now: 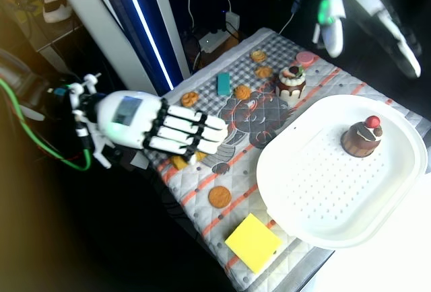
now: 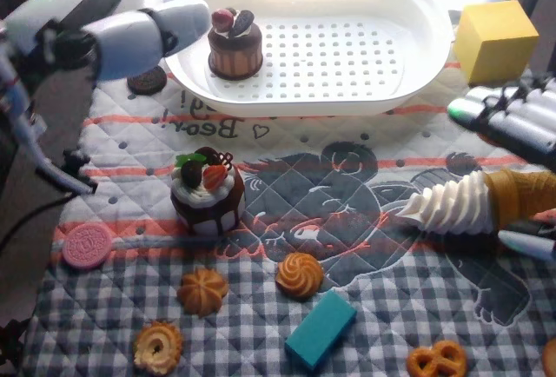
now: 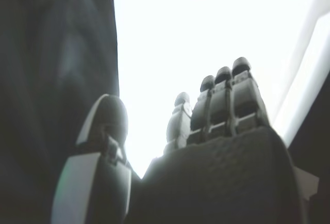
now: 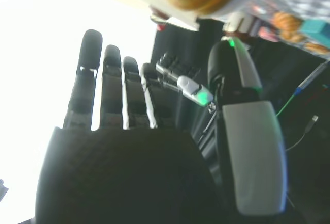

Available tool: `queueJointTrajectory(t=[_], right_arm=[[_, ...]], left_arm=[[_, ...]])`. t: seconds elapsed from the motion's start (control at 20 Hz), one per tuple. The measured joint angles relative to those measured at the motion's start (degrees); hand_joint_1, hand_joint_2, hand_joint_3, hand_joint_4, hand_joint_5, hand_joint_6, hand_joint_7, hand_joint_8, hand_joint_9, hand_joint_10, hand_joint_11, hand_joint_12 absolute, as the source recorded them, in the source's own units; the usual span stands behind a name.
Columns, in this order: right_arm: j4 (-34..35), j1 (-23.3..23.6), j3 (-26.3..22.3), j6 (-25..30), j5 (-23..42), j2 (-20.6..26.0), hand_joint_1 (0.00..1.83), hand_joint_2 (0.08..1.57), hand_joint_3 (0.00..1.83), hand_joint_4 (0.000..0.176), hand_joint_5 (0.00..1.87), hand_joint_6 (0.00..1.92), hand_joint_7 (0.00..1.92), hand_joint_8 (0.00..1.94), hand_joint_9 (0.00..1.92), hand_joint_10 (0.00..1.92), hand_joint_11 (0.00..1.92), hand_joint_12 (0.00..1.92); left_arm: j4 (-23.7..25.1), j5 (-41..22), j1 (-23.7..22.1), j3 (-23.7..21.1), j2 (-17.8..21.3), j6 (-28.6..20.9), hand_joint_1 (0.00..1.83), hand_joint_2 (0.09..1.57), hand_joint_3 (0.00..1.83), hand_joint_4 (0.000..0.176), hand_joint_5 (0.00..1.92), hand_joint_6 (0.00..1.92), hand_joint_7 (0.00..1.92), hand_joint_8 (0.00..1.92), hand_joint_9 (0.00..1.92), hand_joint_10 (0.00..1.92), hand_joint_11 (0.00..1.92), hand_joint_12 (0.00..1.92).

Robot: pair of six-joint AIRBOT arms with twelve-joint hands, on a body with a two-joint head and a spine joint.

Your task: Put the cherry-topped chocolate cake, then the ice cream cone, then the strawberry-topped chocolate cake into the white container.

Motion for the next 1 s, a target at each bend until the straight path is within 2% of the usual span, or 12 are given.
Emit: queueJointTrajectory(t=[0.1, 0.15, 0.25, 0.3, 0.35, 0.4, 0.5, 0.6, 0.65, 0.75, 0.9, 1.0], right_arm=[[0.1, 0.6, 1.1, 0.0, -2.5, -1.2, 0.84, 1.21, 0.0, 0.0, 0.02, 0.04, 0.03, 0.0, 0.0, 0.36, 0.0, 1.48], [0.6, 1.1, 1.9, 0.0, -3.8, -2.1, 0.85, 1.21, 0.0, 0.0, 0.05, 0.07, 0.06, 0.01, 0.0, 0.68, 0.0, 1.75], [0.7, 1.9, 3.1, 0.0, -5.3, -3.7, 0.95, 1.24, 0.0, 0.0, 0.16, 0.37, 0.31, 0.18, 0.04, 0.96, 0.0, 1.74], [0.7, 2.5, 3.6, 0.0, -6.1, -4.4, 1.06, 1.26, 0.0, 0.0, 0.19, 0.55, 0.43, 0.39, 0.14, 1.11, 0.0, 1.74], [0.5, 3.1, 4.5, 0.2, -7.5, -5.5, 1.14, 1.3, 0.0, 0.0, 0.4, 1.43, 0.72, 1.17, 0.42, 1.19, 0.1, 1.74], [0.5, 3.6, 5.3, 0.8, -8.1, -6.4, 1.29, 1.29, 0.0, 0.0, 0.48, 1.55, 0.75, 1.35, 0.59, 1.5, 0.3, 1.73], [0.2, 5.0, 6.9, 1.1, -8.6, -7.6, 1.19, 1.28, 0.0, 0.0, 0.64, 1.45, 0.71, 1.54, 1.05, 1.86, 1.09, 1.91], [0.4, 6.0, 7.1, 1.3, -8.7, -8.0, 1.07, 1.3, 0.0, 0.0, 0.65, 1.48, 1.03, 1.79, 1.25, 1.92, 1.34, 1.92], [0.3, 6.1, 7.1, 1.3, -8.7, -7.9, 1.15, 1.31, 0.01, 0.0, 0.6, 1.36, 0.79, 1.74, 1.0, 1.92, 1.1, 1.92], [-0.2, 6.1, 6.0, 1.1, -8.9, -6.5, 1.18, 1.29, 0.0, 0.0, 0.59, 1.39, 0.78, 1.6, 0.72, 1.75, 0.72, 1.92], [-1.7, 6.8, 4.5, 0.6, -8.1, -3.7, 1.17, 1.31, 0.0, 0.0, 0.6, 1.3, 0.71, 1.74, 0.85, 1.92, 0.95, 1.92], [-2.1, 8.2, 4.1, 0.6, -6.6, -2.3, 1.16, 1.28, 0.0, 0.0, 0.7, 1.26, 0.7, 1.66, 0.6, 1.8, 0.67, 1.92]], left_arm=[[1.5, -4.4, 3.1, -2.3, 1.9, -2.4, 0.41, 1.32, 0.0, 0.176, 0.05, 0.01, 0.0, 0.0, 0.02, 0.0, 0.0, 0.37], [2.0, -7.3, 4.7, -3.7, 2.9, -3.2, 0.44, 1.33, 0.01, 0.176, 0.06, 0.01, 0.0, 0.0, 0.02, 0.0, 0.0, 0.36], [3.1, -12.8, 7.1, -5.9, 4.6, -3.5, 0.46, 1.34, 0.0, 0.176, 0.06, 0.01, 0.0, 0.0, 0.0, 0.0, 0.0, 0.33], [3.3, -14.1, 7.6, -6.5, 5.0, -3.5, 0.46, 1.33, 0.0, 0.176, 0.06, 0.01, 0.0, 0.0, 0.01, 0.0, 0.0, 0.4], [3.7, -16.0, 8.7, -7.2, 5.5, -3.5, 0.44, 1.34, 0.0, 0.176, 0.06, 0.0, 0.0, 0.0, 0.01, 0.0, 0.0, 0.41], [3.6, -17.1, 9.6, -7.7, 5.9, -3.5, 0.44, 1.34, 0.0, 0.176, 0.06, 0.0, 0.0, 0.0, 0.02, 0.0, 0.0, 0.38], [3.5, -18.5, 10.5, -8.3, 6.3, -3.5, 0.47, 1.34, 0.0, 0.147, 0.07, 0.01, 0.01, 0.0, 0.03, 0.01, 0.0, 0.41], [3.5, -19.0, 11.3, -8.4, 6.7, -3.5, 0.47, 1.34, 0.0, 0.134, 0.07, 0.0, 0.0, 0.0, 0.03, 0.0, 0.0, 0.41], [3.1, -19.1, 11.6, -8.4, 6.7, -3.5, 0.48, 1.34, 0.0, 0.128, 0.07, 0.0, 0.02, 0.0, 0.05, 0.01, 0.0, 0.57], [2.8, -19.1, 12.0, -8.4, 6.7, -3.5, 0.51, 1.35, 0.0, 0.111, 0.06, 0.0, 0.04, 0.0, 0.07, 0.01, 0.0, 0.86], [2.4, -19.3, 13.5, -9.1, 7.2, -3.5, 0.5, 1.36, 0.0, 0.089, 0.05, 0.0, 0.03, 0.0, 0.06, 0.01, 0.0, 0.8], [2.6, -19.1, 14.5, -9.3, 7.2, -3.5, 0.49, 1.36, 0.0, 0.115, 0.04, 0.0, 0.03, 0.0, 0.06, 0.0, 0.0, 0.58]])
